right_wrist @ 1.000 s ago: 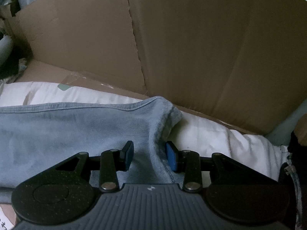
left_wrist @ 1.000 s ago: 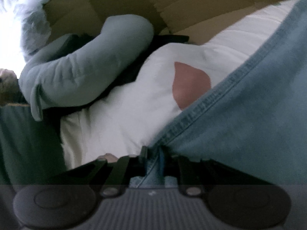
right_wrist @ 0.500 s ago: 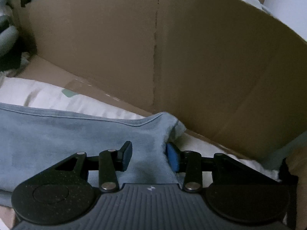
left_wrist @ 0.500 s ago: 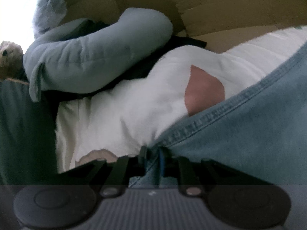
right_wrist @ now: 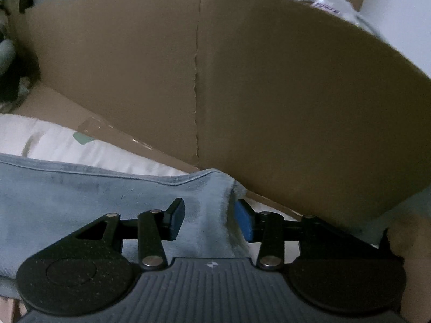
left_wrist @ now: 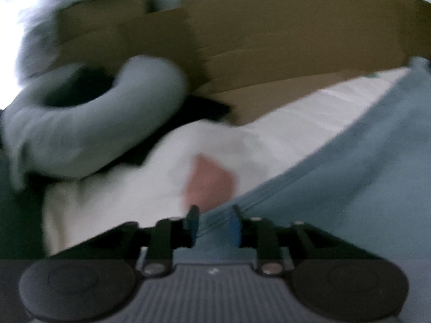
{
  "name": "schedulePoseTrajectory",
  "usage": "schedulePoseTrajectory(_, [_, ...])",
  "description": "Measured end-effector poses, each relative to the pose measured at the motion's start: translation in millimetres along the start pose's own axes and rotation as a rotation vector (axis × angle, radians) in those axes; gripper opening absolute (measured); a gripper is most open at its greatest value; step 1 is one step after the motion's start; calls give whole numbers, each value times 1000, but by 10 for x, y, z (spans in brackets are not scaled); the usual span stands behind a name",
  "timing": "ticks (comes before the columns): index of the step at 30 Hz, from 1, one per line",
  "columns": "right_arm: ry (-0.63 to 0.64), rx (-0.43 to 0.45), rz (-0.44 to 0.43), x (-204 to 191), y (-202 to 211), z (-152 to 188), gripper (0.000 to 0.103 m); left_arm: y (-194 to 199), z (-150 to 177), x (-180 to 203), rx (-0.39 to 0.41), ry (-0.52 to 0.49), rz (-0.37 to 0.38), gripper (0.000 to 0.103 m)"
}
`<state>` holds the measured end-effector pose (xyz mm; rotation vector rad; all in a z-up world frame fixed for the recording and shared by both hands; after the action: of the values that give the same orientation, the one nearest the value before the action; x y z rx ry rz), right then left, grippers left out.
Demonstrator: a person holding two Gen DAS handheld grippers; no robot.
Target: Fold clothes
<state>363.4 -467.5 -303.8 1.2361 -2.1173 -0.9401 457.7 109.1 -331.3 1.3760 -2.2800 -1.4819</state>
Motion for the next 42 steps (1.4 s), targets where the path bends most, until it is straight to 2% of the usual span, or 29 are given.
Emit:
schedulePoseTrajectory(1, [-15,-6,6,30,-48,-12,51,-41,-49,88,3,-25,23,40])
schedulePoseTrajectory(5, [-115,-31,7,260,-212,-25,52,-242,-217,348,-7,-91,103,41])
schedulePoseTrajectory(13, [-280,14,-80,585,-199,-29,52,-441,-444,585,-16,-134,197,42])
schedulePoseTrajectory(17, [-350,3,-116,622,-297,-26,52,-498,-526,698,-29,-180,212,47])
schedulePoseTrajectory(21, [-405,-54,-201,577,-506,5,52,-625,-631,775,-50,-198,223,47])
schedulePoseTrajectory(26, [-408,-65,-215,506,-654,27,53,-772,-779,879,-64,-234,237,46])
schedulePoseTrajectory(29, [-310,-84,-221,383,-672,-7,52,-827,-844,934,-77,-243,277,30])
schedulePoseTrajectory(30, [-273,-85,-215,341,-668,-13,46,-826,-862,957,-83,-255,296,17])
schedulePoseTrajectory(31, [-248,-85,-217,315,-662,-21,27,-814,-870,983,-86,-277,301,17])
schedulePoseTrajectory(32, [-244,-82,-230,316,-656,-30,15,-807,-870,1011,-85,-303,295,17])
schedulePoseTrajectory(33, [-240,-79,-243,317,-649,-39,10,-799,-866,1033,-83,-325,291,15])
schedulePoseTrajectory(35, [-219,-46,-242,289,-616,-48,8,-790,-864,1060,-81,-352,280,13])
schedulePoseTrajectory(36, [-208,-24,-236,272,-586,-49,8,-784,-867,1063,-79,-358,271,4])
schedulePoseTrajectory(37, [-201,-3,-229,244,-545,-50,7,-770,-877,1055,-76,-356,256,1])
schedulePoseTrajectory(42, [-87,131,-146,82,-248,-103,8,-694,-927,929,-46,-296,194,0])
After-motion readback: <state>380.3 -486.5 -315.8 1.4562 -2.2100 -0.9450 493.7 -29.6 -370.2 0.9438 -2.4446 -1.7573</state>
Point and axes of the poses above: each gripper's, at about its wrist camera, not at the fingertips, and y roughly against the way its jaws point, x to its right, z to its underside, the point moved 1 cm from there along -y, roughly the way its jaws point, and after that the axes turned 5 degrees about -y, right-handed, at the moved point
